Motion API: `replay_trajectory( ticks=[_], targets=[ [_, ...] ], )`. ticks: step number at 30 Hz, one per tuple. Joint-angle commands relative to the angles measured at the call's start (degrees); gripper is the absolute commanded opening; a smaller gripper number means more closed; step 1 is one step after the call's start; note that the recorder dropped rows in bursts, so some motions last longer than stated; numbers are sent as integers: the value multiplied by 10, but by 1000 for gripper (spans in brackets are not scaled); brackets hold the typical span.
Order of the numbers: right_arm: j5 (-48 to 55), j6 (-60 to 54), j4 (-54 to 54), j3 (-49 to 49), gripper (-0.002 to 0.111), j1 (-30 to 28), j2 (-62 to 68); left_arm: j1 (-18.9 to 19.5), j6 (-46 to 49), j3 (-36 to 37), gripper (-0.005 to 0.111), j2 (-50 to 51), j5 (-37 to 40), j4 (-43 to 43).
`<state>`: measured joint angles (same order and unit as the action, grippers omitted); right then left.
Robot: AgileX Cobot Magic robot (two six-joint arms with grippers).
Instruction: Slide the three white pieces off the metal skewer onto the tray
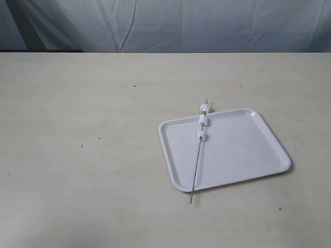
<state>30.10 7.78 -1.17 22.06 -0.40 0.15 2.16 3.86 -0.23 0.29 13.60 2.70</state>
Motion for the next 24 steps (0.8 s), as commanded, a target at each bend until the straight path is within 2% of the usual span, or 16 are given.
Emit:
replay_trajectory(
  ticks=[1, 8, 24],
  targets=[
    [-56, -1, -49, 5, -1, 5, -2, 0, -3, 2, 0, -3, 1, -2],
    [-63, -1, -89, 5, -1, 5, -2, 0, -3, 2, 0, -3, 1, -2],
    [-56, -1, -94, 5, -1, 5, -2, 0, -3, 2, 0, -3, -6, -9]
  ],
)
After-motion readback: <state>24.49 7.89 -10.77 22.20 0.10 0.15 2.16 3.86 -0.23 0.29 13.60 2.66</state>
